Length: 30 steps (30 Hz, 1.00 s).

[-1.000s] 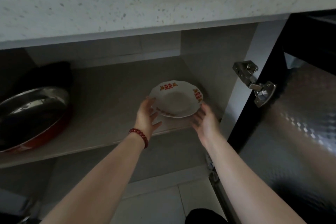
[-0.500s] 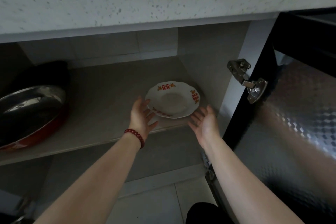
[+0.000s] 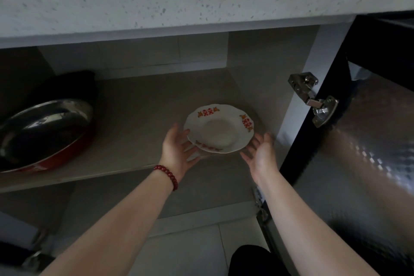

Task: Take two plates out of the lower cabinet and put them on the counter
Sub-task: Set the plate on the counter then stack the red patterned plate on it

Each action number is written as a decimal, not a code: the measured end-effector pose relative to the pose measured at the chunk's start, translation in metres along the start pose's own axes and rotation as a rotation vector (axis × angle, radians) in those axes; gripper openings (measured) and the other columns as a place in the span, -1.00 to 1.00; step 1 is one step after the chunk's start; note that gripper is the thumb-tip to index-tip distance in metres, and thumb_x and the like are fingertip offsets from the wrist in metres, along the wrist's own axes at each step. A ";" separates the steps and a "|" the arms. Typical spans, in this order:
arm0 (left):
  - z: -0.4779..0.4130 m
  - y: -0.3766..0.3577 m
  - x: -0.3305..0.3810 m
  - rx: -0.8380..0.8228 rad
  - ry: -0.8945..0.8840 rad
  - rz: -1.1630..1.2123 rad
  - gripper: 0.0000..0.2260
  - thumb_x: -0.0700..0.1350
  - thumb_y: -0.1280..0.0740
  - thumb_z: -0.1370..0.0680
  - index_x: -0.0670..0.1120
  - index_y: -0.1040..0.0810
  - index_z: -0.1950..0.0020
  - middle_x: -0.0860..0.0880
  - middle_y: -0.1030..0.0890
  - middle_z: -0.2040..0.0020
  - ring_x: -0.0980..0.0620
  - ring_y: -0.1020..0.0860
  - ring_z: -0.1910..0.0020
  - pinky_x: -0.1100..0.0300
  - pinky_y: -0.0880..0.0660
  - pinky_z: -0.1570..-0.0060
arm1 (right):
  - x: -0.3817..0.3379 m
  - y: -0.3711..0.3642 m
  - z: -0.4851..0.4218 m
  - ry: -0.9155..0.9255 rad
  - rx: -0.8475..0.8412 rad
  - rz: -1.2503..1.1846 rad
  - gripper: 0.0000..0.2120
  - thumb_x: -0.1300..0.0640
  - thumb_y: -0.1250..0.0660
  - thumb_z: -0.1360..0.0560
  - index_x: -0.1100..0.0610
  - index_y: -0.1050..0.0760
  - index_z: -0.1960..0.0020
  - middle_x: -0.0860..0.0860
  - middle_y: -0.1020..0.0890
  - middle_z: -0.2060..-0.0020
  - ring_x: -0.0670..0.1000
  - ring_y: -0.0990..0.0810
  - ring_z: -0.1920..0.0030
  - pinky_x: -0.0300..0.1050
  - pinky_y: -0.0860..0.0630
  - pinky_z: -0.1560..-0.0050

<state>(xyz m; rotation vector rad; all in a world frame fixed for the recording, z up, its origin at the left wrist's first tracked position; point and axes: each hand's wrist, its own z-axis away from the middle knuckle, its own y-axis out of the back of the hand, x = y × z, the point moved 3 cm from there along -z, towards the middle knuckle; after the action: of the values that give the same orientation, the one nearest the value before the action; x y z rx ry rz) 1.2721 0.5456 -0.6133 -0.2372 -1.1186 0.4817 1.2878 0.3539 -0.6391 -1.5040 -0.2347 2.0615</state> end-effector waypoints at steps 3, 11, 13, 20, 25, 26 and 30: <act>0.001 0.001 0.003 0.025 -0.020 -0.026 -0.66 0.23 -0.09 -0.50 0.05 -0.50 0.00 -0.09 -0.55 -0.16 -0.06 -0.50 -0.15 -0.01 -0.39 -0.10 | -0.001 -0.003 -0.001 0.006 -0.002 0.019 -0.49 -0.18 0.07 -0.58 0.06 -0.31 -0.38 0.02 -0.48 -0.22 0.03 -0.40 -0.24 0.01 -0.31 -0.17; -0.010 0.003 0.009 0.048 -0.032 -0.019 -0.64 0.22 -0.05 -0.51 0.04 -0.47 -0.08 -0.05 -0.53 -0.04 -0.02 -0.50 0.02 0.05 -0.39 0.11 | -0.007 0.002 0.001 -0.009 0.004 0.011 -0.54 -0.11 0.07 -0.61 0.08 -0.27 -0.40 0.03 -0.47 -0.22 0.00 -0.48 -0.09 0.01 -0.31 -0.14; -0.007 0.004 0.006 0.065 -0.014 -0.058 -0.67 0.22 -0.08 -0.50 0.05 -0.49 0.02 -0.06 -0.53 -0.07 -0.04 -0.50 -0.05 0.02 -0.39 0.07 | -0.005 0.004 -0.001 -0.003 0.002 0.038 -0.57 -0.12 0.08 -0.61 0.05 -0.32 -0.34 -0.01 -0.49 -0.08 -0.08 -0.48 0.05 -0.02 -0.31 -0.12; -0.015 -0.001 0.017 0.090 0.014 -0.072 -0.55 0.22 -0.07 -0.51 0.03 -0.36 -0.31 -0.06 -0.46 -0.12 -0.05 -0.47 -0.13 0.01 -0.36 -0.06 | -0.001 0.003 -0.007 -0.009 -0.026 0.043 -0.52 -0.14 0.07 -0.60 0.07 -0.28 -0.39 -0.10 -0.54 0.05 -0.14 -0.48 0.09 -0.05 -0.33 -0.10; -0.014 0.004 0.013 0.039 0.039 -0.056 -0.63 0.22 -0.08 -0.51 -0.03 -0.46 -0.01 -0.06 -0.53 0.08 -0.01 -0.50 0.14 0.10 -0.43 0.29 | -0.004 0.006 -0.012 -0.013 0.004 0.052 -0.53 -0.13 0.05 -0.60 0.07 -0.27 -0.40 0.00 -0.53 -0.08 -0.04 -0.50 0.01 -0.05 -0.39 -0.08; -0.015 0.006 0.012 0.054 0.039 -0.064 -0.61 0.22 -0.08 -0.51 -0.04 -0.43 -0.08 -0.07 -0.53 0.06 -0.02 -0.51 0.12 0.09 -0.42 0.30 | -0.005 0.005 -0.012 -0.014 0.005 0.050 -0.53 -0.13 0.05 -0.60 0.07 -0.27 -0.40 -0.01 -0.54 -0.01 -0.05 -0.51 0.05 -0.09 -0.42 0.01; -0.027 0.008 0.016 0.102 0.011 -0.087 -0.49 0.22 -0.10 -0.52 0.00 -0.31 -0.39 -0.08 -0.46 -0.16 -0.07 -0.48 -0.05 0.04 -0.45 0.10 | -0.010 0.004 -0.014 -0.007 0.014 0.060 -0.52 -0.12 0.04 -0.60 0.08 -0.23 -0.43 -0.01 -0.52 0.01 -0.11 -0.49 0.13 -0.14 -0.42 0.21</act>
<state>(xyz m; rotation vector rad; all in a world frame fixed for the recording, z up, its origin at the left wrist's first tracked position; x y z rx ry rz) 1.3005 0.5621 -0.6152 -0.1020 -1.0859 0.4583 1.3015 0.3426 -0.6378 -1.5128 -0.1797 2.1116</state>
